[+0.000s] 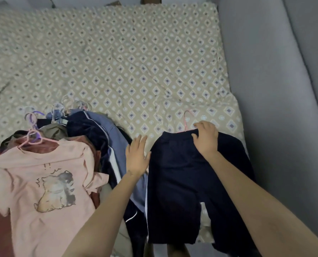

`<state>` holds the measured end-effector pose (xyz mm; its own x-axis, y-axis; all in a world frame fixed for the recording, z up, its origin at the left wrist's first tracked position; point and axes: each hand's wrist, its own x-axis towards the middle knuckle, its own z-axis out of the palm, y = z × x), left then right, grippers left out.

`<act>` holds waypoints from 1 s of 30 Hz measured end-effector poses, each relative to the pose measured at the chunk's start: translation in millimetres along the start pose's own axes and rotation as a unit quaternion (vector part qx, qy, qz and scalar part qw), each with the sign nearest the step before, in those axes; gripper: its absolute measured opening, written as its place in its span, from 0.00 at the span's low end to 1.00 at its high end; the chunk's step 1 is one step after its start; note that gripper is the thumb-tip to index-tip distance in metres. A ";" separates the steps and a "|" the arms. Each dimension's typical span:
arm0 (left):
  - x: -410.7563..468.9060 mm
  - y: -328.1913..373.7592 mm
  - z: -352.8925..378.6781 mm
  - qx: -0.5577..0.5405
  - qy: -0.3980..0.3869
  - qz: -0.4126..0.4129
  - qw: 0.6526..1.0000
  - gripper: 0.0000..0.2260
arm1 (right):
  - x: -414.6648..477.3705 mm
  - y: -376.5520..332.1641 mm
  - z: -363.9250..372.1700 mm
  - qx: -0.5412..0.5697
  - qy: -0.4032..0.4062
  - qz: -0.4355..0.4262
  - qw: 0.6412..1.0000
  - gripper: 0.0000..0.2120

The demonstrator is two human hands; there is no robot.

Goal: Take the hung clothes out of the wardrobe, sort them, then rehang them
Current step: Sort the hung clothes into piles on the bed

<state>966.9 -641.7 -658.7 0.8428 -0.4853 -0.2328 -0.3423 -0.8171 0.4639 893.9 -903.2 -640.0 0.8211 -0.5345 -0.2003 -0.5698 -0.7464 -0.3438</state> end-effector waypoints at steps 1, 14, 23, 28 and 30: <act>-3.9 -2.0 -4.8 0.007 -0.003 -0.004 1.000 0.26 | -3.9 -6.4 -2.0 -0.001 -0.006 -0.008 1.000 0.19; -68.0 -77.2 -81.6 0.005 0.034 -0.008 0.999 0.27 | -73.9 -145.4 -4.5 -0.047 -0.022 -0.122 0.991 0.29; -150.8 -191.6 -157.4 0.060 0.024 -0.011 0.998 0.28 | -163.4 -279.1 47.7 -0.067 -0.031 -0.085 0.994 0.32; -188.2 -272.1 -200.8 0.053 0.021 -0.019 0.998 0.28 | -201.9 -355.6 72.8 -0.066 -0.046 -0.095 0.992 0.34; -198.5 -300.2 -213.6 0.041 0.030 -0.029 0.998 0.30 | -210.7 -379.2 78.3 -0.083 -0.056 -0.098 0.990 0.34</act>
<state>991.1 -233.7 -569.2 0.8844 -0.4196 -0.2045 -0.3234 -0.8668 0.3796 939.5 -476.5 -539.3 0.9098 -0.3325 -0.2483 -0.3891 -0.8915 -0.2321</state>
